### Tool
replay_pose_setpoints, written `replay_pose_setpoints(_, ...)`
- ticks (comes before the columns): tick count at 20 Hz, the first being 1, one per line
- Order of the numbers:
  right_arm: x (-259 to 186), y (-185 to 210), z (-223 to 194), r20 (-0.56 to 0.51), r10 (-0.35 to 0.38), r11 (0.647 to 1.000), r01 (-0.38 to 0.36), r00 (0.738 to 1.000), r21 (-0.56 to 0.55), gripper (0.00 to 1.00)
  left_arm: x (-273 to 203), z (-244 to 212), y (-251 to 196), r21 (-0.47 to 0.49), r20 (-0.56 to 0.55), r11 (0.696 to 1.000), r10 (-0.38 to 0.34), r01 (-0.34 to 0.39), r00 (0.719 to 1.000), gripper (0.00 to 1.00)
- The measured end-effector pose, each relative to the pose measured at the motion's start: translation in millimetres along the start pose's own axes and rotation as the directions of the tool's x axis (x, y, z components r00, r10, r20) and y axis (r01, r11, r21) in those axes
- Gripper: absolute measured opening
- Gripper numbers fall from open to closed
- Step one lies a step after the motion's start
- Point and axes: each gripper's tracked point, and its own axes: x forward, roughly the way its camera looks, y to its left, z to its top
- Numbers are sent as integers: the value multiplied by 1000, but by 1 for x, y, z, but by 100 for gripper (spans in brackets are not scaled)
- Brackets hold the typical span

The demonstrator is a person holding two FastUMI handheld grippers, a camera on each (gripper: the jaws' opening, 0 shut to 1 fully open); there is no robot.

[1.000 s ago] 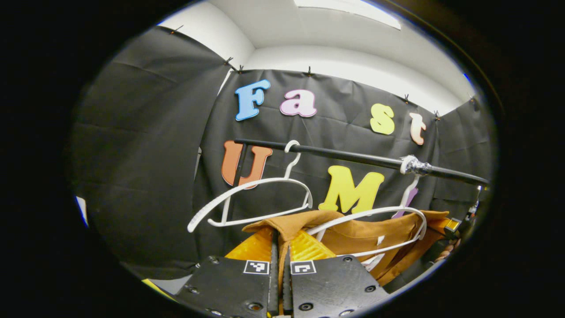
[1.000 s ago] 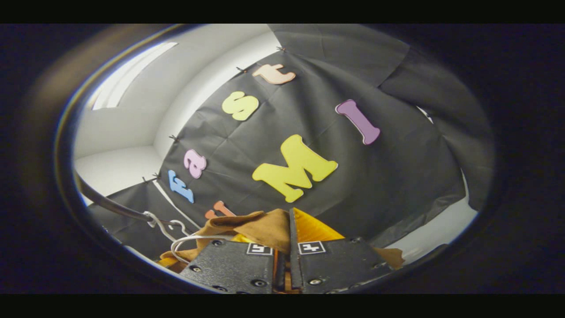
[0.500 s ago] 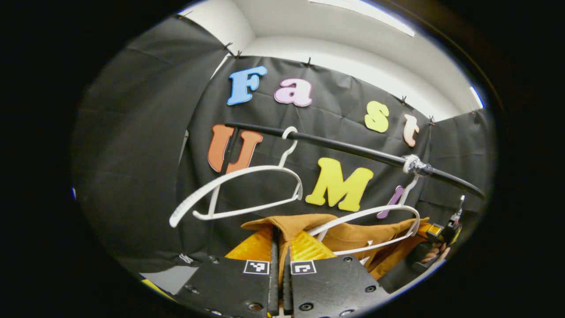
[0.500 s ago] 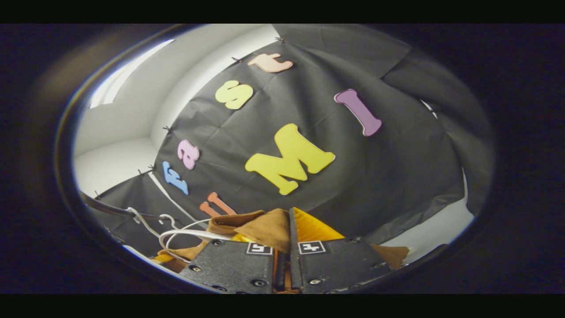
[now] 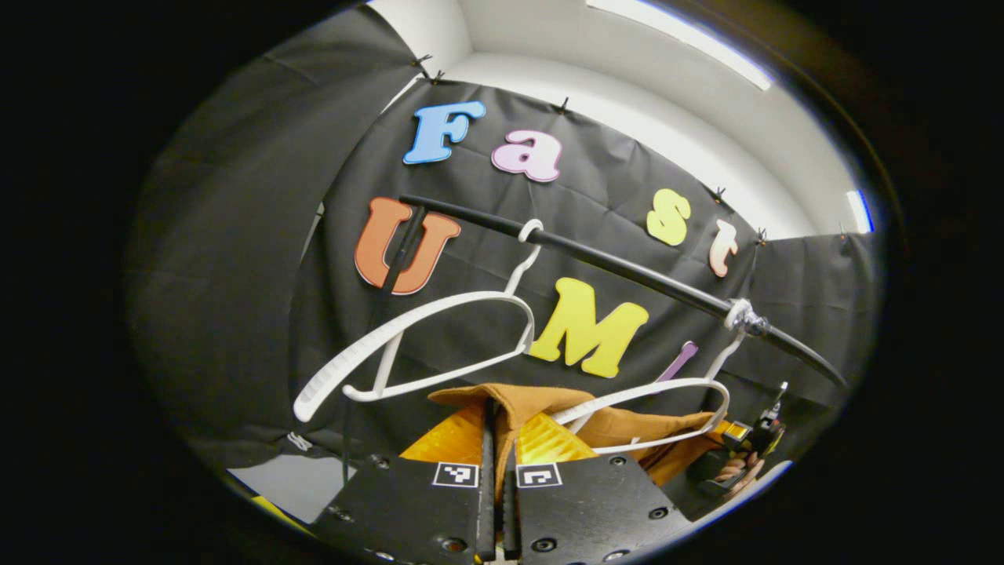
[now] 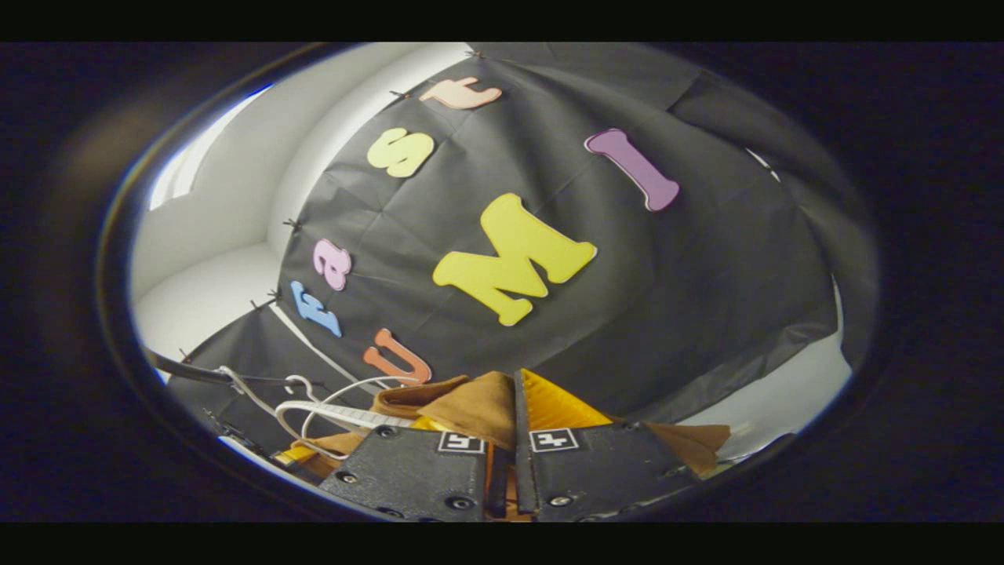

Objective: Grasp the clothes on the hanger with both hands and then place them into the laundry hamper below.

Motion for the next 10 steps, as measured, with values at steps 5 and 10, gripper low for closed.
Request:
replay_pose_setpoints(5,12,14,-4,-41,71,997,-71,997,5,12,-3,23,-5,52,38,998,-27,25,999,4)
replay_pose_setpoints(10,30,9,-20,-84,85,993,-77,993,91,12,-1,18,14,50,-17,998,-49,49,999,4)
